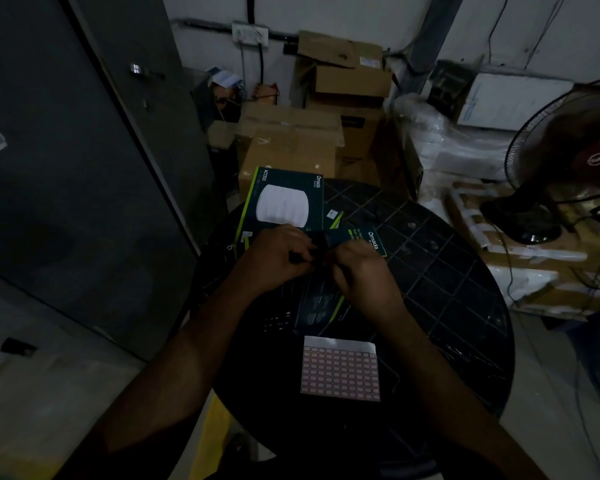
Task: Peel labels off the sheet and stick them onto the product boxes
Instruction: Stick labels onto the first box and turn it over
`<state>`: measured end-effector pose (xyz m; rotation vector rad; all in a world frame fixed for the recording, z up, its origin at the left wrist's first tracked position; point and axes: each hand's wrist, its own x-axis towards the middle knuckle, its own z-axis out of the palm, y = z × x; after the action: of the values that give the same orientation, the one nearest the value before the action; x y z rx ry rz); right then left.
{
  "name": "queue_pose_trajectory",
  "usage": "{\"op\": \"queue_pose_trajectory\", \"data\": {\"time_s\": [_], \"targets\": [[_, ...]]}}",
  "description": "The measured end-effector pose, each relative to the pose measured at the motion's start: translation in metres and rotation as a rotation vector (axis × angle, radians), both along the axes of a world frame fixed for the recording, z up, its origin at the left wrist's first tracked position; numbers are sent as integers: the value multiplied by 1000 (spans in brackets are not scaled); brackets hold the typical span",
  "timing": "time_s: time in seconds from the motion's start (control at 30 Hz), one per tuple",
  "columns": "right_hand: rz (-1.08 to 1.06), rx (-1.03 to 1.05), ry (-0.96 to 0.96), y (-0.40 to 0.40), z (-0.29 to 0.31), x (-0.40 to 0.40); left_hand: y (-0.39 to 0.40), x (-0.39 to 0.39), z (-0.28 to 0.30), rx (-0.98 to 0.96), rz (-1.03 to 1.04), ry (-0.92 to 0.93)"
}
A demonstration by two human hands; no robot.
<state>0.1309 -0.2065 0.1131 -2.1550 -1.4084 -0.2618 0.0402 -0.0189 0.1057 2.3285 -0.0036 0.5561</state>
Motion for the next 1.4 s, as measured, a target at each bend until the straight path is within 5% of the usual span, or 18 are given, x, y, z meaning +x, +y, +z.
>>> {"op": "queue_pose_trajectory", "data": {"time_s": [0.67,0.9,1.1,1.4], "targets": [[112,-119,-21,-11,-1,10,0,2,-4,-28,22,-1],[14,140,380,-6,2,18,-1,0,0,-37,15,32],[38,69,273,8,0,16,-2,-1,3,-35,18,26],[-25,240,179,3,-26,12,-2,-1,1,-41,22,75]]}}
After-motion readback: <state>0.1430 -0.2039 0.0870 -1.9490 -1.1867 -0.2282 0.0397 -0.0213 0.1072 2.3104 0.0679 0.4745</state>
